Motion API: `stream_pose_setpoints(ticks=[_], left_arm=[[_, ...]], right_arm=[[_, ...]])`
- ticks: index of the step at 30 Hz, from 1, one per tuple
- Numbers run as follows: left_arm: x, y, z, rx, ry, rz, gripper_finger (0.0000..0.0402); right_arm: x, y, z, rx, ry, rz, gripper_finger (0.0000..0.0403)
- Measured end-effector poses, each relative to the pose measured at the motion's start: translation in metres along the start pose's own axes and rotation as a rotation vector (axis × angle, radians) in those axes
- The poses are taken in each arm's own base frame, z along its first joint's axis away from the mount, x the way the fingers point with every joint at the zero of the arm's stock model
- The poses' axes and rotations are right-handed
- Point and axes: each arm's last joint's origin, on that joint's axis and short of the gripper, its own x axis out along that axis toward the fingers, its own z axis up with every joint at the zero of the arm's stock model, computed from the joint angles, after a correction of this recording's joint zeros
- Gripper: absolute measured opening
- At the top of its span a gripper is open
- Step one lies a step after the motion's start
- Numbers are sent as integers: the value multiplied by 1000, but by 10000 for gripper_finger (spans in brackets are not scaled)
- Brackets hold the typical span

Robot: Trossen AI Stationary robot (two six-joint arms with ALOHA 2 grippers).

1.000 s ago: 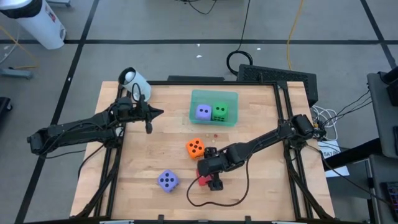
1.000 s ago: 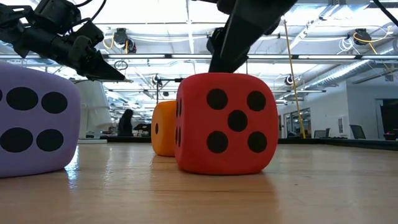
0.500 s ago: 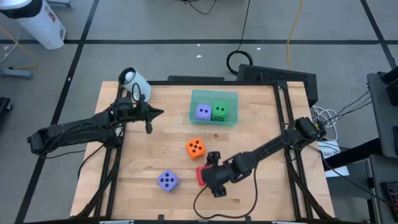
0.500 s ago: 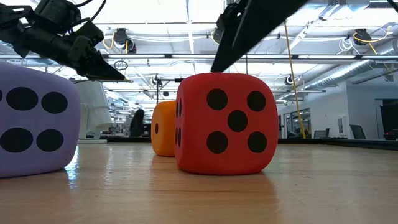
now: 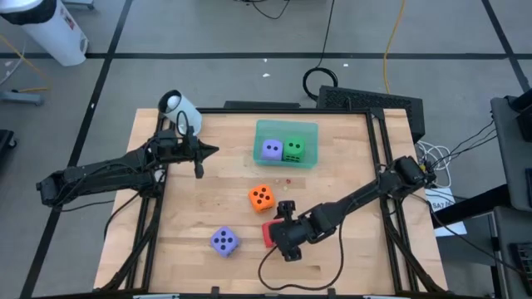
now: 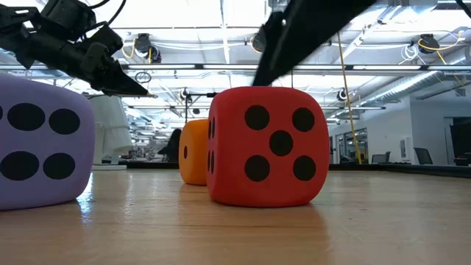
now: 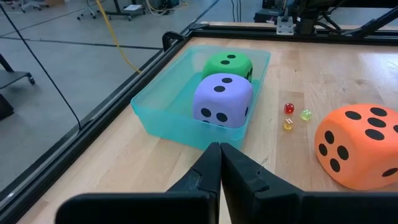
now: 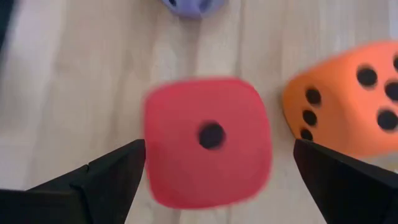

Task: Pick & Place Dice
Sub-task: Put the large red dice into the light blue bin

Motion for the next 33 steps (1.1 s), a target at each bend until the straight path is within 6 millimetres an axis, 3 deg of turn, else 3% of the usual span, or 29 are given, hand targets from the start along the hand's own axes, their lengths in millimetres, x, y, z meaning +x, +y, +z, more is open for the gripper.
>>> stream_pose_setpoints(ticks=[7,16,28,33], left_arm=[[0,0,-1,-4,12,-2,21],[0,0,-1,0,8,0,21],[0,0,-1,0,12,-1,21],[0,0,-1,0,12,-1,21]], right_arm=[[16,-12,-10,52,13,60,400],[21,-20,-10,37,6,94,400],[-33,-23,9,-12,-212,67,400],[-38,-17,10,-12,-206,230,400]])
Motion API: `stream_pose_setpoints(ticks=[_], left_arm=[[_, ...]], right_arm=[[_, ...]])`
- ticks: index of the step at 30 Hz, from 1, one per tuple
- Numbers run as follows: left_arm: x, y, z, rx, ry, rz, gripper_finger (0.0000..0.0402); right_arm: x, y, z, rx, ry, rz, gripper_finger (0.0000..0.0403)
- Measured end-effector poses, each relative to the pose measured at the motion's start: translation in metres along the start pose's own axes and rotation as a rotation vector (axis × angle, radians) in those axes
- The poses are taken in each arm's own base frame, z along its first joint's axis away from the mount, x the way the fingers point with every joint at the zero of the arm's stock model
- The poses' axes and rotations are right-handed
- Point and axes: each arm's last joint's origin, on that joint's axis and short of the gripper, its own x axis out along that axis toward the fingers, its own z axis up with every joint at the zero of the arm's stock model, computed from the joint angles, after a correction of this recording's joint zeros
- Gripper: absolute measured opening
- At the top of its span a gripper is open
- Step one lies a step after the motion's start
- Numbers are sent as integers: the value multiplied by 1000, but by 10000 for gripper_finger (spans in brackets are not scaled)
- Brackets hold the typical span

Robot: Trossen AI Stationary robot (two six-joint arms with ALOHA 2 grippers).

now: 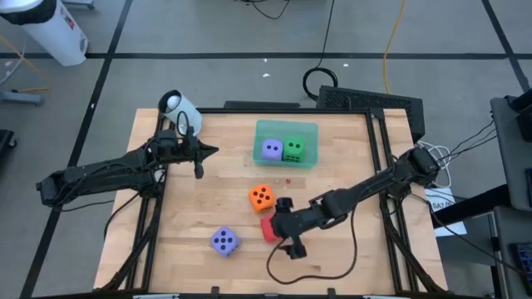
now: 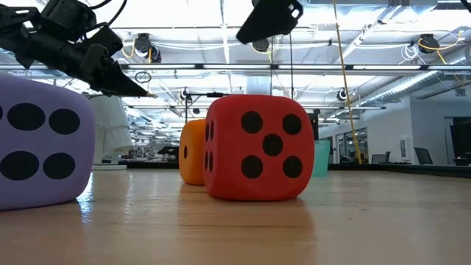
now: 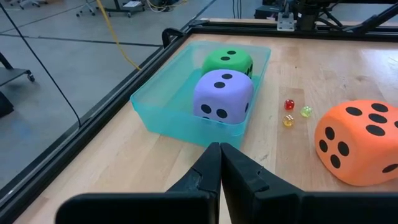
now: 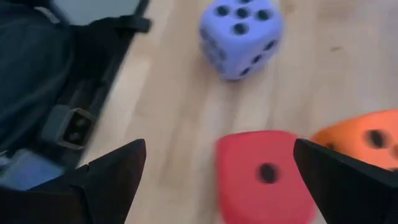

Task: Pick & Place Dice
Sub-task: Put the large red dice into the light blue bin

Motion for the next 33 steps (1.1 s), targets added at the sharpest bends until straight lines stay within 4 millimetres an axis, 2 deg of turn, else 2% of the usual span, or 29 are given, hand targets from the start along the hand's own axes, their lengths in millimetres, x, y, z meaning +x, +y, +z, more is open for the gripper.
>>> stream_pose_setpoints(ticks=[5,12,23,33], left_arm=[[0,0,0,0,-1,0,21],[0,0,0,0,-2,0,21],[0,0,0,1,-2,0,21],[0,0,0,0,1,-1,21]], right_arm=[[2,3,-6,29,54,-1,400],[16,1,-9,-9,49,-100,400],[43,-3,-25,-63,134,-222,400],[53,-19,-29,-26,182,-207,400]])
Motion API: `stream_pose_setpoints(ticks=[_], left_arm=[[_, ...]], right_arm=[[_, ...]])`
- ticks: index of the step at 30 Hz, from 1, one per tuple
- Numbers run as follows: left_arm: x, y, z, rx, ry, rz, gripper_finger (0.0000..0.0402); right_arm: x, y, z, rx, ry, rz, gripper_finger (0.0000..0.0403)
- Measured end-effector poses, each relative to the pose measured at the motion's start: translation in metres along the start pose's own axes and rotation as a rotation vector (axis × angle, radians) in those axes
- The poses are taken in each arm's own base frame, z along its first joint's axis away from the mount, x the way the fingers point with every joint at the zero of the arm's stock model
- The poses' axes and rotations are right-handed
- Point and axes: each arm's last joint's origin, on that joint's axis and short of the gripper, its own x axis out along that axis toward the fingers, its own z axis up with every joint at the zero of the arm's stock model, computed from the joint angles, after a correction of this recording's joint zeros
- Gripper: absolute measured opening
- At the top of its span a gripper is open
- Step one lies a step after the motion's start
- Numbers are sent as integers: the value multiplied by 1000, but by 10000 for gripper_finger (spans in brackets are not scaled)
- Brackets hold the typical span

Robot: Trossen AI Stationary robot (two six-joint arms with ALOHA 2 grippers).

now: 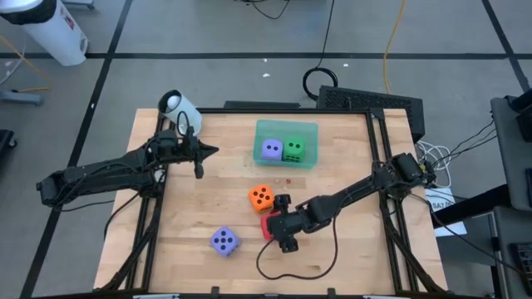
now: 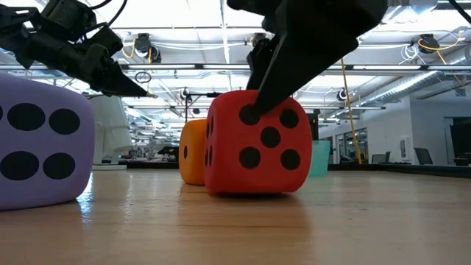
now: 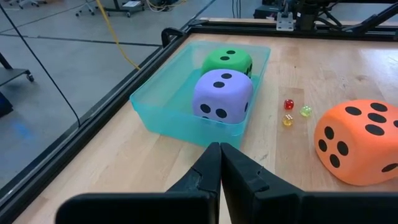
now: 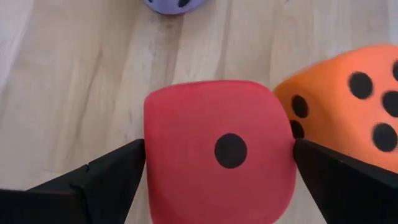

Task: Pick & Place Dice
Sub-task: Put the large red dice into the light blue bin

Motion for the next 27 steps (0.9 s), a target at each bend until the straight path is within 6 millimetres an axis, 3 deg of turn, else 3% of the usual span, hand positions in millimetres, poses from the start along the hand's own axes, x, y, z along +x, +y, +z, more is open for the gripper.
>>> stream_pose_setpoints(ticks=[7,17,27], left_arm=[[0,0,0,0,0,0,21],[0,0,0,0,-1,1,21],[0,0,0,0,-3,1,21]], right_arm=[[2,-7,0,15,14,43,400],[20,-8,-31,36,68,88,400],[29,-8,-43,41,62,105,398]])
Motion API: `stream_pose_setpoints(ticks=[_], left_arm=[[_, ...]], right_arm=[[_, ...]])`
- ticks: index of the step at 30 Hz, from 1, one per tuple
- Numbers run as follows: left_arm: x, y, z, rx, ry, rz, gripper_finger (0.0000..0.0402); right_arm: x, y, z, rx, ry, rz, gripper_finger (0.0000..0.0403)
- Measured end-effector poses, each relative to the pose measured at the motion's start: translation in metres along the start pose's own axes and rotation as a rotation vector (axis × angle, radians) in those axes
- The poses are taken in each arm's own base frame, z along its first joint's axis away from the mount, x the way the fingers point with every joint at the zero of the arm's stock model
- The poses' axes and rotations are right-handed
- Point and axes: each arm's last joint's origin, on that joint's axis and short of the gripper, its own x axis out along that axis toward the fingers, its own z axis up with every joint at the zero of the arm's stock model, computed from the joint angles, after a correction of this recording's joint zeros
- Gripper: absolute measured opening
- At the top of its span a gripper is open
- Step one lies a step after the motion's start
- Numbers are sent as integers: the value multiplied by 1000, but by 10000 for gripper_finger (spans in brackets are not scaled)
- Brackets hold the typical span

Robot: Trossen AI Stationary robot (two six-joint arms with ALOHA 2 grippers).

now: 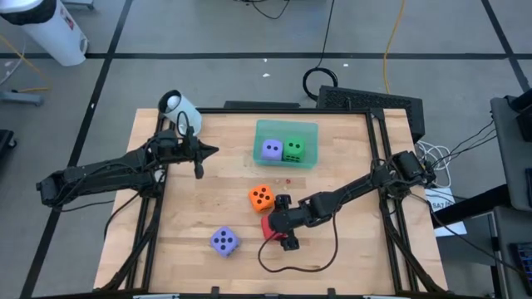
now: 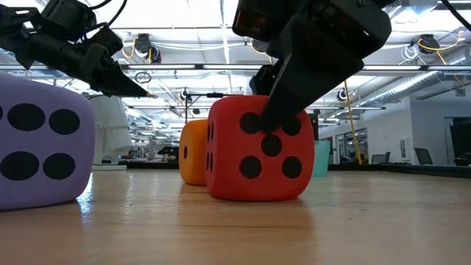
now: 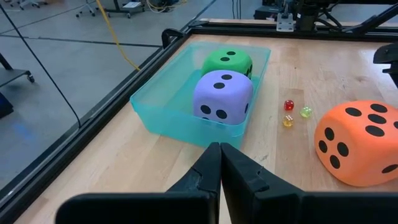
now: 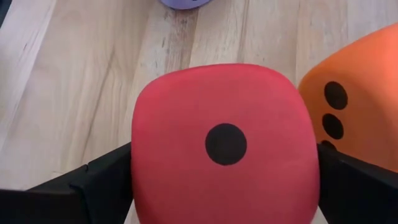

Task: Pick & Place Dice
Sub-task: Put the large red dice into the light blue bin

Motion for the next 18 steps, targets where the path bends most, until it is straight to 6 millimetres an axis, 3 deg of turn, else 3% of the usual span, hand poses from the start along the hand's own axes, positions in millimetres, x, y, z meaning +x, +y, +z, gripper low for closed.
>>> stream_pose_setpoints(ticks=[5,10,13,18], left_arm=[[0,0,0,0,0,0,21],[0,0,0,0,0,0,21],[0,0,0,0,1,0,21],[0,0,0,0,0,1,21]], right_arm=[[2,0,-1,-14,-15,4,397],[-18,-2,11,19,-121,38,396],[-42,-6,17,31,-171,78,396],[-102,-22,35,36,-369,60,396]])
